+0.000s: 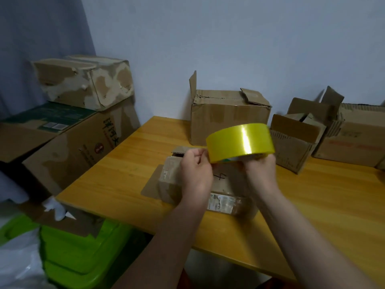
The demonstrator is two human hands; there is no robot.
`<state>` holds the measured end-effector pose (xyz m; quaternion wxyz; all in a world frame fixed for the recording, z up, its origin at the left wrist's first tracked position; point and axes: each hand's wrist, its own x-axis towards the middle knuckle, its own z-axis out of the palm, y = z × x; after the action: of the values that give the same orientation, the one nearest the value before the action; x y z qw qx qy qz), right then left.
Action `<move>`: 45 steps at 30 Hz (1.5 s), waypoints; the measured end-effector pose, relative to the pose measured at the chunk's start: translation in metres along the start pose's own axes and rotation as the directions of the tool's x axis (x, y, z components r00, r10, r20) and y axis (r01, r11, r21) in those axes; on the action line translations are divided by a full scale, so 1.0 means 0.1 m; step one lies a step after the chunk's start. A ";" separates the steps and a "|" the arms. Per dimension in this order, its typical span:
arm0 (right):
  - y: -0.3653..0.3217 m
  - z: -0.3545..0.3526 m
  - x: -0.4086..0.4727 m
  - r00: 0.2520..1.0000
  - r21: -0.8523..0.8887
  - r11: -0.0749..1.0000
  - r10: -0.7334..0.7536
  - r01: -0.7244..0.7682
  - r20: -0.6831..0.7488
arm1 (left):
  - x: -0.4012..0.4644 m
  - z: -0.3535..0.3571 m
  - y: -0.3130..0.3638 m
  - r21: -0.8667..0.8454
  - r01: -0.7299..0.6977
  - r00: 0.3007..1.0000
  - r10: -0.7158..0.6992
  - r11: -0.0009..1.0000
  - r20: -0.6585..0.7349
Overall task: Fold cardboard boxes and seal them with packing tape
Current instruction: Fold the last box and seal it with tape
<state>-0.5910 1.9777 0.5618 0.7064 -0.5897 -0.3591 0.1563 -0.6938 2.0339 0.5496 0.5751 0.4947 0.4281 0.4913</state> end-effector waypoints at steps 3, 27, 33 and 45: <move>0.07 0.12 0.02 0.999 -0.071 0.996 0.050 -0.050 0.000 | 0.03 -0.09 0.07 -0.133 0.028 1.000 -0.027 0.991 0.006; 0.24 0.53 0.23 0.996 -0.426 0.905 -0.054 0.017 -0.074 | 0.71 -0.75 -0.22 -0.175 0.137 0.891 -0.198 0.975 -0.408; 0.44 0.57 0.18 0.990 -0.449 0.892 -0.018 -0.049 -0.143 | 0.80 -0.70 -0.24 -0.161 0.167 0.868 -0.223 0.973 -0.443; 0.51 0.59 0.27 0.995 -0.621 0.783 -0.090 0.040 -0.049 | 1.11 -0.82 -0.30 0.037 0.405 0.896 -0.389 0.913 -0.212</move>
<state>-0.6028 2.0502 0.5247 0.4919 -0.7814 -0.3837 -0.0169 -0.7526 2.1554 0.5076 0.5970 0.3676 0.5949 0.3930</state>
